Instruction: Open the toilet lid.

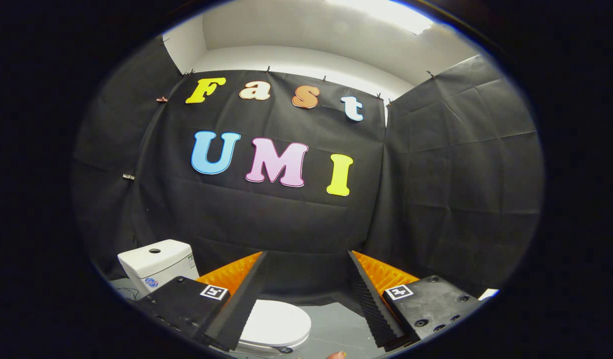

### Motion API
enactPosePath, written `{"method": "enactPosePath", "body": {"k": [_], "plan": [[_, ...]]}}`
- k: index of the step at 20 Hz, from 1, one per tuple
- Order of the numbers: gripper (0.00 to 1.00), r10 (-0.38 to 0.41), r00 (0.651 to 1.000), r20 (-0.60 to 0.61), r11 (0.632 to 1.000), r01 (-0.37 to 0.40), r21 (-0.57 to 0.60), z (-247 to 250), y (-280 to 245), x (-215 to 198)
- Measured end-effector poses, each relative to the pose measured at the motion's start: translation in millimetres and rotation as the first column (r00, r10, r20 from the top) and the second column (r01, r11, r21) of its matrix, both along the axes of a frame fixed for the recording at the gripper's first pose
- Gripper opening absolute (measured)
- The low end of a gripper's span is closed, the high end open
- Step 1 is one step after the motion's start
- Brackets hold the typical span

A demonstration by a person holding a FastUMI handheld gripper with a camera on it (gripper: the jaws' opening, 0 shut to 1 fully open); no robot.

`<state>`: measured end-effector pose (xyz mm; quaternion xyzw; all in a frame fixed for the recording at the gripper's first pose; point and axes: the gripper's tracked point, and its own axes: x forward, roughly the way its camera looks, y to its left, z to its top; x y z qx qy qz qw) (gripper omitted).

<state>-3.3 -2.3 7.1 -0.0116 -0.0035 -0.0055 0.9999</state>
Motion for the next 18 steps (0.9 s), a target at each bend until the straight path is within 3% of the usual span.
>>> {"method": "enactPosePath", "body": {"k": [11, 18], "plan": [[0.98, 0.023, 1.000, -0.009, 1.000, -0.023, 0.002, -43.8, 5.6, 5.2], [0.98, 0.052, 0.993, -0.106, 0.998, -0.047, 0.049, -138.7, 6.1, 4.8]]}}
